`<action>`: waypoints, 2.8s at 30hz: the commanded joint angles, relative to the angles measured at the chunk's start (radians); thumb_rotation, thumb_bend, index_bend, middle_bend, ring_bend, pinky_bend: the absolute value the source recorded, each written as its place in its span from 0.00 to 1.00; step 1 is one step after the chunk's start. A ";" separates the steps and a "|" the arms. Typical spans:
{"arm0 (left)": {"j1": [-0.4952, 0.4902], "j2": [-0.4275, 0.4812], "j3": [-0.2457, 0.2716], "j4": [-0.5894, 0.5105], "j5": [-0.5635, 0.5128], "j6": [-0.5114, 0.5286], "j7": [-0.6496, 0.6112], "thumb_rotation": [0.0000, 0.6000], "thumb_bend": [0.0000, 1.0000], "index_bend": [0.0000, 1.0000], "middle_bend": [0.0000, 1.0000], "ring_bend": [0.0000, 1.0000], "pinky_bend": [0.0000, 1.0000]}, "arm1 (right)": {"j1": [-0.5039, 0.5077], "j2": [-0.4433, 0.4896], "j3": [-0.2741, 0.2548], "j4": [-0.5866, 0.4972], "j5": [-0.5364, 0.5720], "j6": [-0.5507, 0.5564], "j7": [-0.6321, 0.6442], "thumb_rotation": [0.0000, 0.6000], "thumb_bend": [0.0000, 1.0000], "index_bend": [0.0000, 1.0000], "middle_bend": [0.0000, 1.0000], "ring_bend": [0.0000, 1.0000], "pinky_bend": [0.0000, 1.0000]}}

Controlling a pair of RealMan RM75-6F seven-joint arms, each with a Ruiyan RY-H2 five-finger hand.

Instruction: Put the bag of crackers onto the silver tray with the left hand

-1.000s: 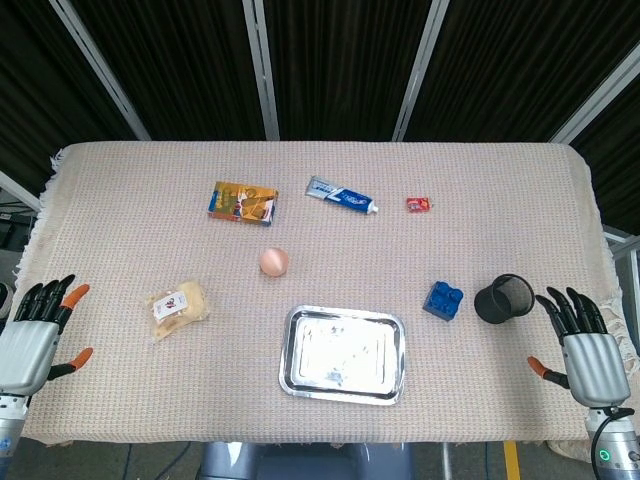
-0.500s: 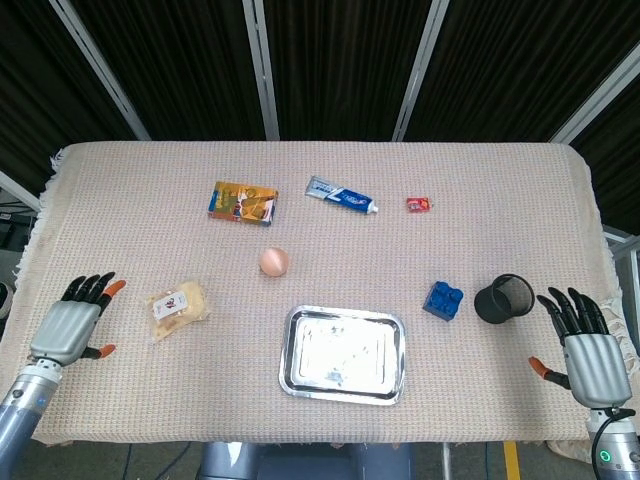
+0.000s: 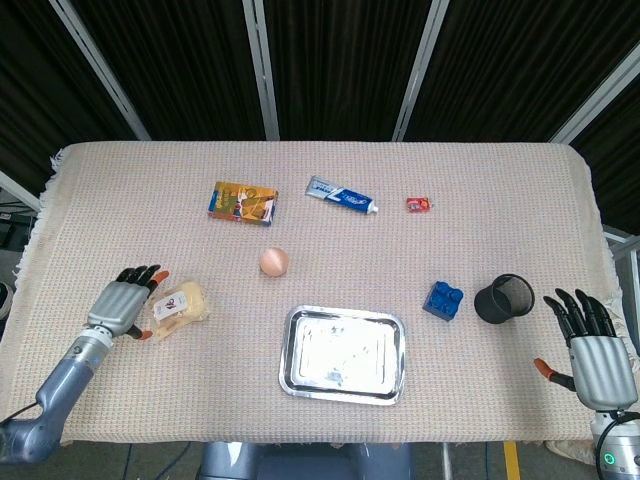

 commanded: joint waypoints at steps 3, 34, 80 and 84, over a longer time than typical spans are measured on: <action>-0.034 -0.042 -0.001 0.028 -0.031 -0.033 0.004 1.00 0.10 0.08 0.00 0.00 0.10 | 0.001 0.000 0.000 0.001 0.002 -0.004 -0.001 1.00 0.00 0.14 0.08 0.00 0.10; -0.019 -0.205 0.038 0.126 0.424 0.241 -0.512 1.00 0.50 0.57 0.23 0.24 0.53 | 0.003 0.000 0.003 0.001 0.009 -0.017 -0.006 1.00 0.00 0.14 0.08 0.00 0.10; -0.232 -0.304 -0.037 -0.146 0.234 0.116 -0.161 0.82 0.00 0.01 0.00 0.00 0.00 | 0.006 0.009 0.000 -0.015 -0.016 -0.010 -0.010 1.00 0.00 0.14 0.08 0.00 0.10; -0.167 -0.202 -0.014 -0.220 0.239 0.219 -0.094 0.82 0.00 0.06 0.00 0.00 0.00 | 0.008 0.009 0.002 -0.007 -0.012 -0.013 0.000 1.00 0.00 0.14 0.08 0.00 0.10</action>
